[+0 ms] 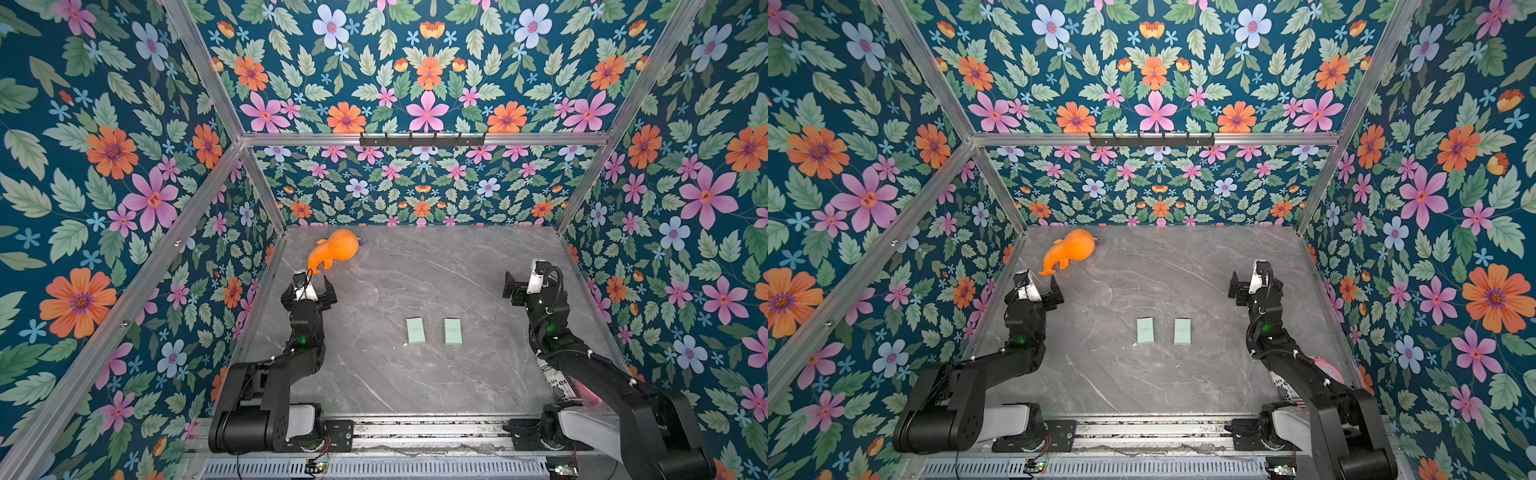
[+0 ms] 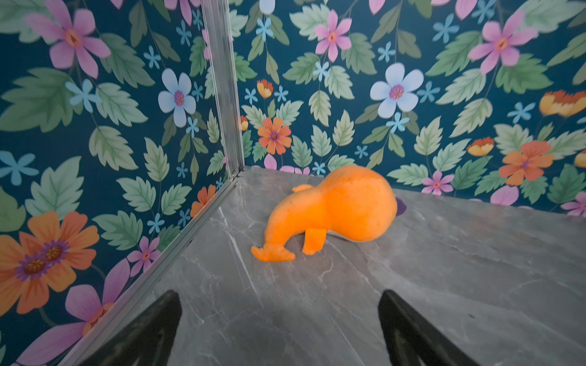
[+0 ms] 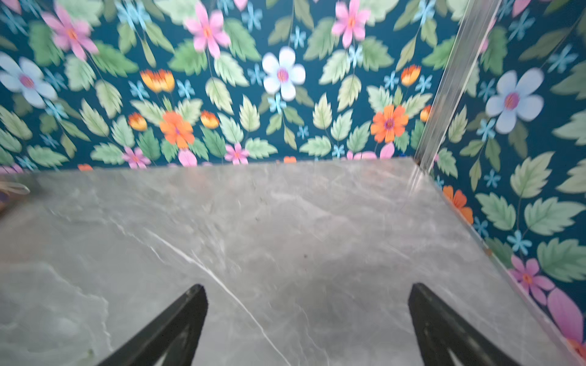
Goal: Take the rings out of the lift-off lid box
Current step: Pick up the jewelry box from the center of the board.
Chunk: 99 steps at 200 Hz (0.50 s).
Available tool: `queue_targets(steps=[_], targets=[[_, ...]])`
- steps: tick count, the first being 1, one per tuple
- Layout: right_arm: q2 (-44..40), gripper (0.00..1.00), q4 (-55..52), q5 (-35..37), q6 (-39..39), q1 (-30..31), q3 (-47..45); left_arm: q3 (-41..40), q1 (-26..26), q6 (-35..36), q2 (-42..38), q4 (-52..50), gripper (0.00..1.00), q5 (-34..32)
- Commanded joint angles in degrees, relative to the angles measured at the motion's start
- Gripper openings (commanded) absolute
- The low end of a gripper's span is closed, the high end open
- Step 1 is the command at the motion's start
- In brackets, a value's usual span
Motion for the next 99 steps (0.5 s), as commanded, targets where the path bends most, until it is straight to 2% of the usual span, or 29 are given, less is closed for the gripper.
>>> queue_targets(steps=[1, 8, 18, 26, 33, 45, 54, 67, 78, 99], targets=[[-6.91, 1.0, -8.36, -8.05, 5.8, 0.32, 1.59, 2.72, -0.12, -4.27, -5.26, -8.17, 1.0, 2.78], [-9.47, 1.0, -9.04, -9.16, 9.99, 0.32, 2.05, 4.99, -0.14, -5.63, -7.36, -11.96, 1.0, 4.55], [-13.13, 1.0, -12.45, -7.61, 19.92, 0.32, 2.69, 8.45, -0.12, -8.0, -10.16, -17.9, 1.0, 7.41], [-15.66, 1.0, -14.37, -6.43, 27.48, 0.28, 2.52, 11.01, -0.12, -12.11, -11.96, -21.43, 1.0, 8.37], [-17.26, 1.0, -15.08, -7.17, 30.42, 0.15, 2.38, 13.35, -0.13, -15.94, -13.15, -24.83, 1.0, 8.16], [-17.49, 1.0, -14.73, -12.78, 29.22, 0.12, 3.58, 17.83, -0.16, -21.76, -14.8, -33.68, 1.0, 8.16], [-16.53, 1.0, -19.06, -15.76, 29.91, 0.19, 6.2, 21.25, -0.16, -23.59, -15.99, -40.75, 1.0, 9.63], [-14.95, 1.0, -25.12, -17.97, 30.94, 0.19, 9.3, 23.29, -0.2, -26.95, -17.99, -45.8, 1.0, 10.84], [-13.53, 1.0, -30.59, -19.43, 30.56, 0.23, 11.75, 23.04, -0.2, -30.83, -19.7, -47.15, 1.0, 12.31], [-10.12, 1.0, -41.85, -21.15, 29.27, 0.79, 16.76, 19.98, -0.2, -30.8, -23.4, -45.69, 1.0, 20.25]])
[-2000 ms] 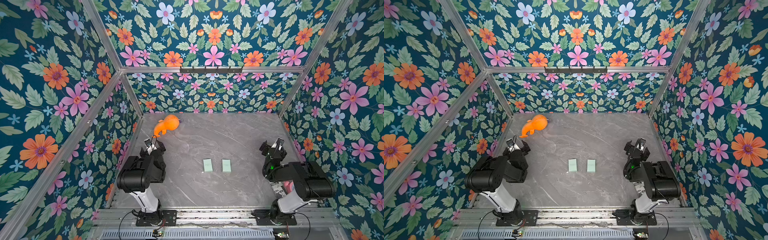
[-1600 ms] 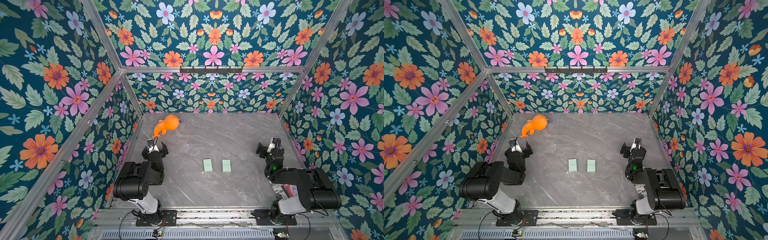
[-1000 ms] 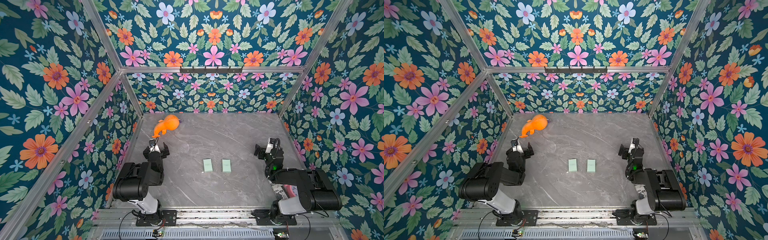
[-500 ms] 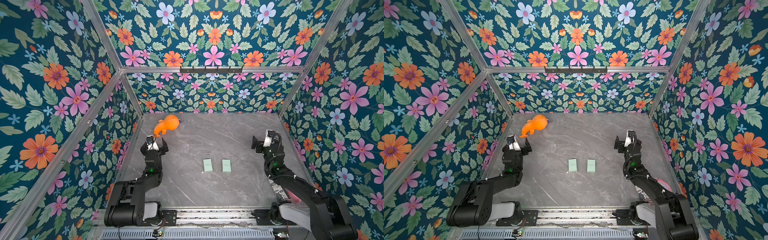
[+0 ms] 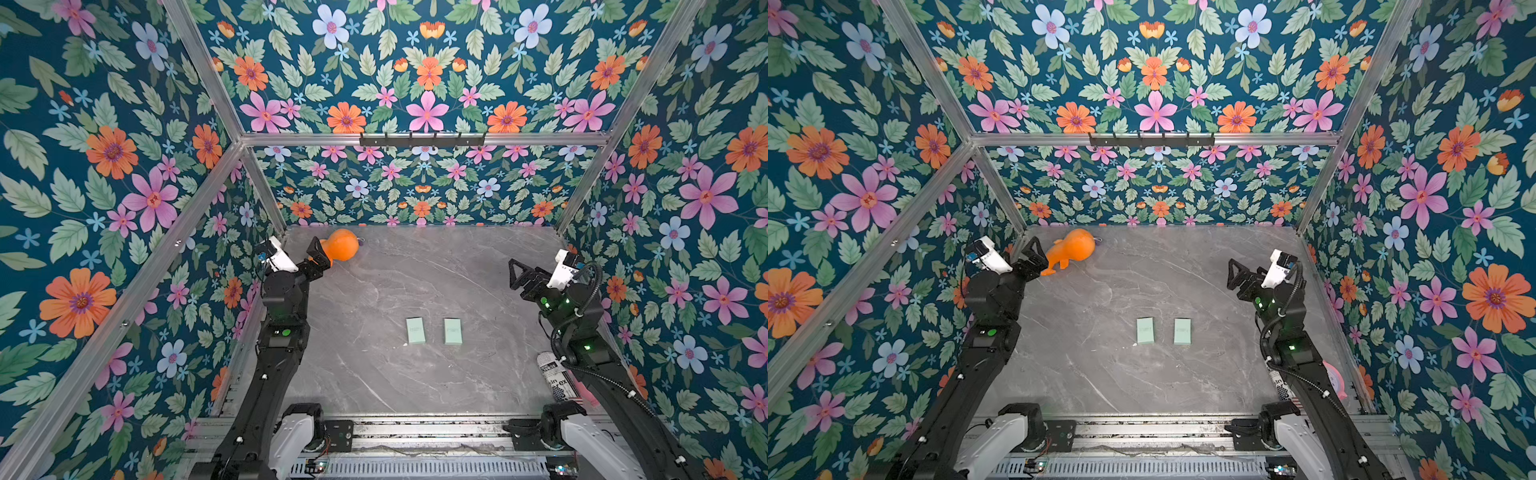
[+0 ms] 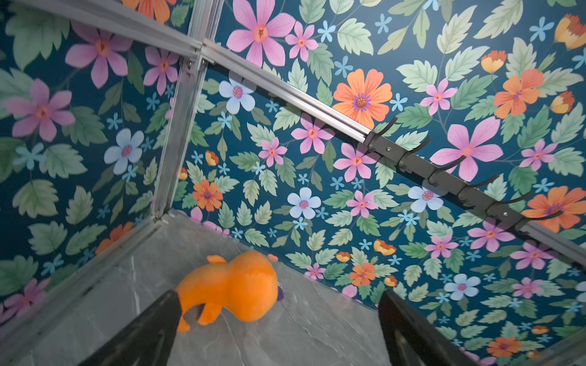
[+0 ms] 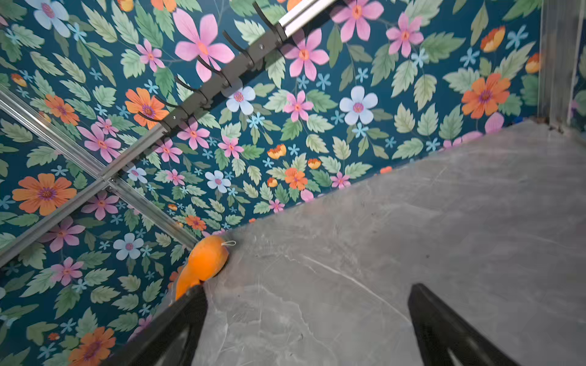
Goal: Take the rings out of the lift-off lid box
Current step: Pick up the jewelry box from the center of the board.
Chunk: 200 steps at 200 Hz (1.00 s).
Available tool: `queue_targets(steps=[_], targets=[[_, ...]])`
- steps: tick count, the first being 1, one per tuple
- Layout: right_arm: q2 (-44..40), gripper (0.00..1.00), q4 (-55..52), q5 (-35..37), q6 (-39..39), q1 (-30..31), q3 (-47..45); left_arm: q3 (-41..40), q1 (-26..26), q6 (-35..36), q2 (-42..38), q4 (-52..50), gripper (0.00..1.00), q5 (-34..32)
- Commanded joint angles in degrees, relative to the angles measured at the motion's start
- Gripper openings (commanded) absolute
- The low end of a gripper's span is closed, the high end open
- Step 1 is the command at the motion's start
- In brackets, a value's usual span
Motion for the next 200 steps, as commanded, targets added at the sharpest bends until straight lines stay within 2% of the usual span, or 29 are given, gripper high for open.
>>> queue_targets(steps=[1, 15, 49, 65, 88, 123, 164, 200], targets=[[2.71, 1.0, -15.6, -4.82, 1.32, 0.64, 4.07, -2.29, -0.07, -5.13, -2.96, -5.94, 1.0, 8.9], [4.26, 1.0, -22.44, -2.55, 0.73, 2.75, 6.36, -3.29, -0.2, -4.64, -4.99, -8.85, 1.0, 10.49], [5.44, 1.0, -30.19, 6.92, -0.36, 13.91, 8.17, -2.35, -2.04, -2.29, -6.2, -24.93, 1.0, 4.49], [7.09, 1.0, -33.16, 9.41, 0.44, 18.46, 9.15, -2.27, -6.36, -2.81, -7.33, -29.43, 1.0, -0.5], [9.94, 1.0, -36.51, 9.77, 2.91, 21.78, 10.25, -2.49, -13.13, -4.88, -7.73, -35.14, 1.0, -7.45], [14.01, 1.0, -38.25, 10.9, 4.46, 27.1, 10.24, -5.67, -23.73, -7.83, -9.15, -38.68, 1.0, -17.62], [20.28, 1.0, -35.99, 8.88, 6.04, 29.84, 9.71, -11.83, -26.8, -11.6, -11.37, -38.29, 1.0, -16.45], [27.28, 0.99, -34.97, 9.26, 6.5, 32.77, 12.24, -14.33, -29.67, -13.02, -12.82, -38.41, 1.0, -18.07]])
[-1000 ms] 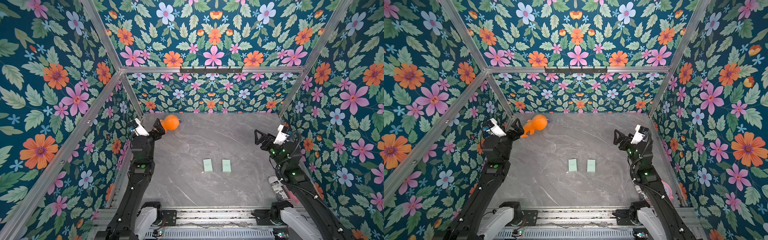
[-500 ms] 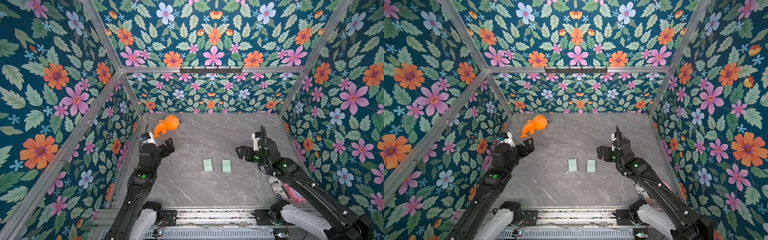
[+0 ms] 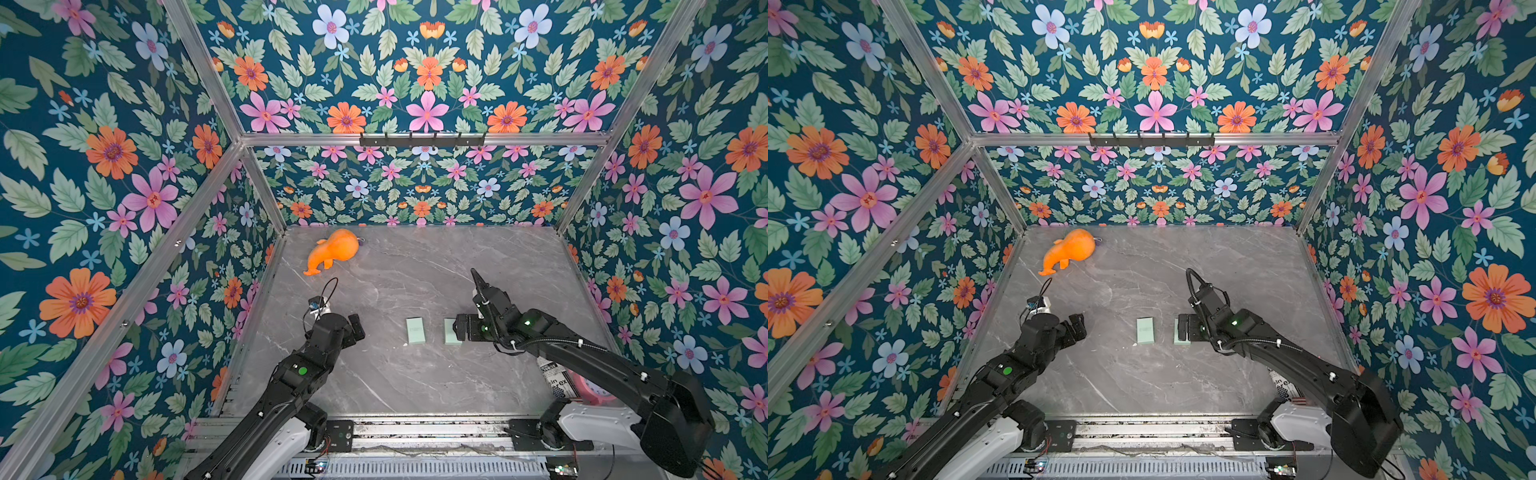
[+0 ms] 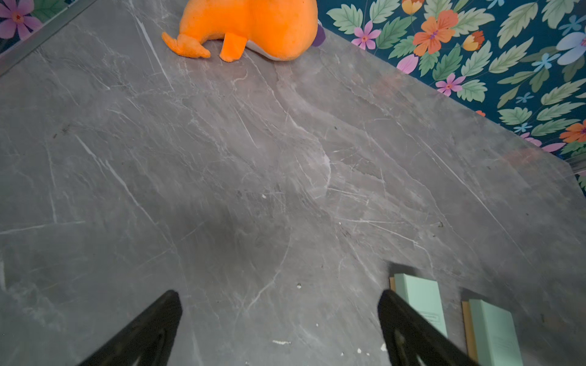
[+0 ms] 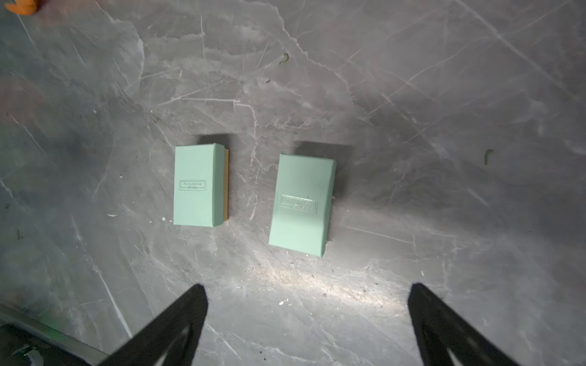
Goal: Take the rings out of the lift-off lid box
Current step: Pick up the jewelry box from the center of the board.
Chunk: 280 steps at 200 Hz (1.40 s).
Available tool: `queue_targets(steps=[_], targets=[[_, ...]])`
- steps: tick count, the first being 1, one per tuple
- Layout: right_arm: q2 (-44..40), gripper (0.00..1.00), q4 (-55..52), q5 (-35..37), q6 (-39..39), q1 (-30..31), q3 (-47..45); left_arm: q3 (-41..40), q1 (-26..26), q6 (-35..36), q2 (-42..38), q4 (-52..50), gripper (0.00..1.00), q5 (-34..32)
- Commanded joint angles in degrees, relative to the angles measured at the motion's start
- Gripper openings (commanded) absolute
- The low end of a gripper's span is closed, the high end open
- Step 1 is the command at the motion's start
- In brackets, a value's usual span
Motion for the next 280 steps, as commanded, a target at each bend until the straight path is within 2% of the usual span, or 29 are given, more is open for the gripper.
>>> queue_targets(steps=[1, 56, 156, 212, 280], targets=[[3.1, 0.98, 1.25, 0.44, 1.54, 1.05, 1.36, -0.99, -1.51, -1.77, -0.61, -0.54, 1.0, -2.31], [10.57, 0.87, 1.32, -0.06, 1.46, 1.19, 4.42, -1.54, -7.83, -3.43, 1.68, -0.42, 0.99, -5.97], [19.6, 0.76, 0.18, -0.35, 0.83, 1.19, 7.88, 0.31, -18.57, -5.21, 9.32, 1.58, 0.99, -12.87], [22.37, 0.72, -1.75, 2.36, 0.84, 1.23, 9.78, 0.66, -20.72, -5.56, 11.55, 2.54, 0.99, -14.02], [26.32, 0.64, -1.87, 2.48, 0.66, 1.24, 10.79, 0.74, -21.78, -5.32, 13.59, 3.8, 0.99, -14.62]])
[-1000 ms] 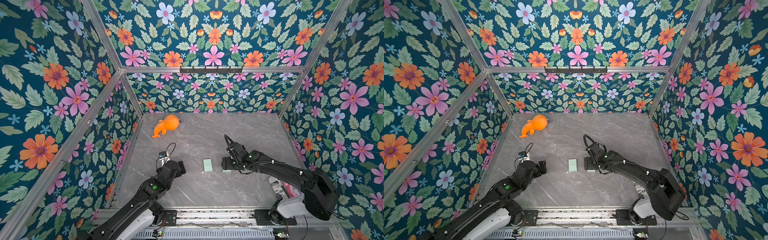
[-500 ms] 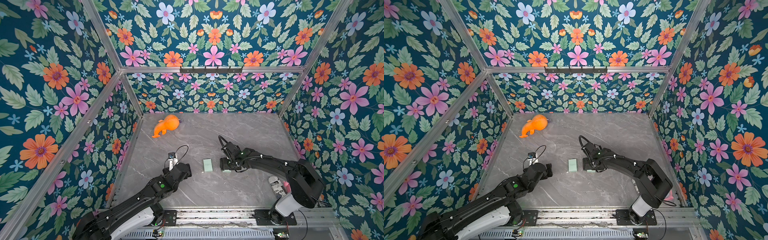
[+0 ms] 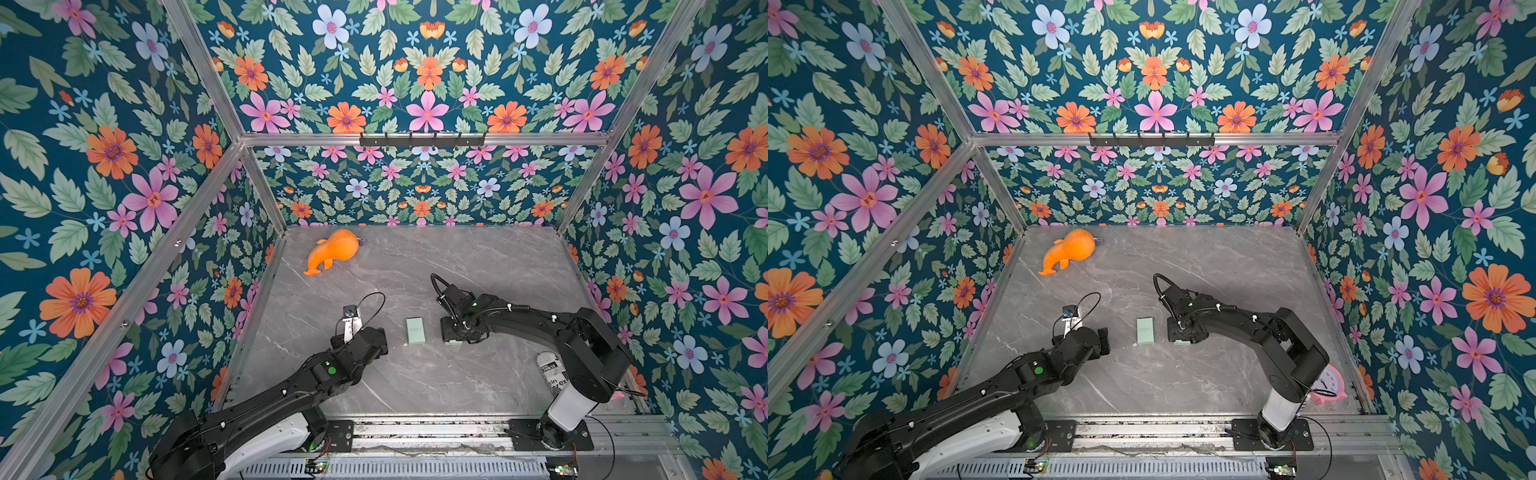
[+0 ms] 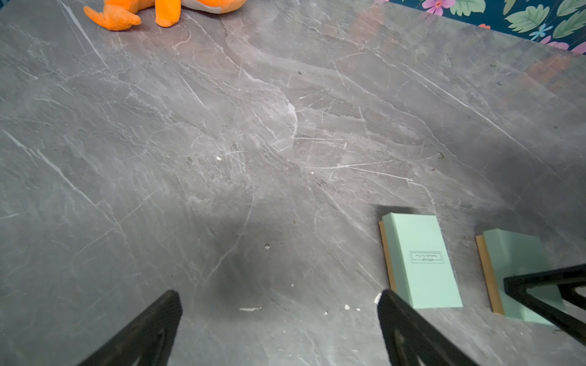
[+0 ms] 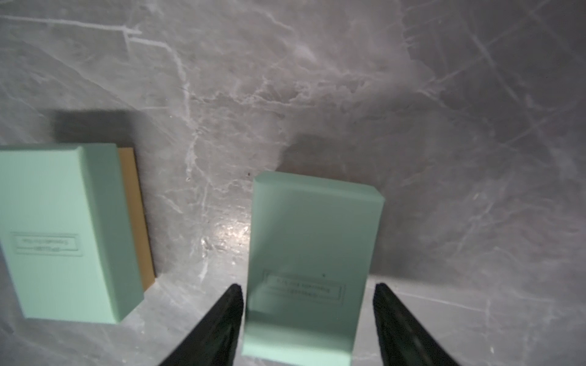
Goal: Take the rings out of the lift-off lid box
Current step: Pick up the jewelry box from the center of the board.
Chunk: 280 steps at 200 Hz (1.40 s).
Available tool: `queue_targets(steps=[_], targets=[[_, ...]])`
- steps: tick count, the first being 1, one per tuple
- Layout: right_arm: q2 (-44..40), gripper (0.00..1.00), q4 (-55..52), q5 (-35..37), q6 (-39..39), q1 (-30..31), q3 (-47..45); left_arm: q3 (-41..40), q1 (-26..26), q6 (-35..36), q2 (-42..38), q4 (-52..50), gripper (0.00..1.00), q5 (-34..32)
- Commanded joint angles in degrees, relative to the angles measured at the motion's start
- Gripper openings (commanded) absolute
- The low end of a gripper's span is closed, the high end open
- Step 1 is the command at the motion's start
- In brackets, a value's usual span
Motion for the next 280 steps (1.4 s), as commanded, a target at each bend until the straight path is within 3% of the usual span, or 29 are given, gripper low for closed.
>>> queue_targets(steps=[1, 59, 121, 145, 180, 280], targets=[[0.62, 0.64, -1.11, 0.93, 0.29, 0.03, 0.39, 0.22, -0.34, 0.21, 0.53, 1.29, 0.99, -1.17], [-0.42, 0.51, -0.8, 0.97, 0.22, 0.04, 0.22, -0.9, -1.28, 2.68, 1.33, 4.52, 0.99, -0.37], [-6.16, 0.45, 0.97, -0.73, -1.44, 0.02, -1.6, -4.62, -2.33, 13.44, -0.43, 15.23, 0.99, 4.75], [-9.2, 0.44, 0.71, -1.2, -3.1, -0.01, -2.03, -6.67, -3.68, 20.42, -2.98, 20.83, 0.99, 7.04], [-16.16, 0.44, 2.69, -4.97, -5.38, 0.04, -4.11, -12.59, -10.08, 33.81, -7.36, 34.9, 0.98, 9.29], [-34.28, 0.44, 7.26, -17.85, -9.96, 0.01, -10.38, -2.61, -12.22, 68.39, 5.74, 34.51, 0.99, 22.65]])
